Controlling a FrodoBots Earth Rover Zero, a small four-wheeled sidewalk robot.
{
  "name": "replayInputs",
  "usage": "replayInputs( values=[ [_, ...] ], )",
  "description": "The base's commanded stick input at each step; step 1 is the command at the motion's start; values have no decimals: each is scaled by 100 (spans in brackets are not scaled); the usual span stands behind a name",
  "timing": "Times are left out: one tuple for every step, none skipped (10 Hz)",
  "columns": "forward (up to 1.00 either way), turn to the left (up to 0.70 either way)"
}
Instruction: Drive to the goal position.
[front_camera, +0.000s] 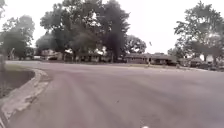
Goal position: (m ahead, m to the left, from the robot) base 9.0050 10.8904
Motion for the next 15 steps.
replayInputs(
  values=[
    [70, 35],
    [70, 35],
    [70, 35],
    [70, 35],
    [70, 35],
    [70, 14],
    [70, 0],
    [70, 0],
    [70, 0],
    [70, 0],
    [70, 0],
    [70, 0],
    [70, 0],
    [70, 0],
    [70, 0]
  ],
)
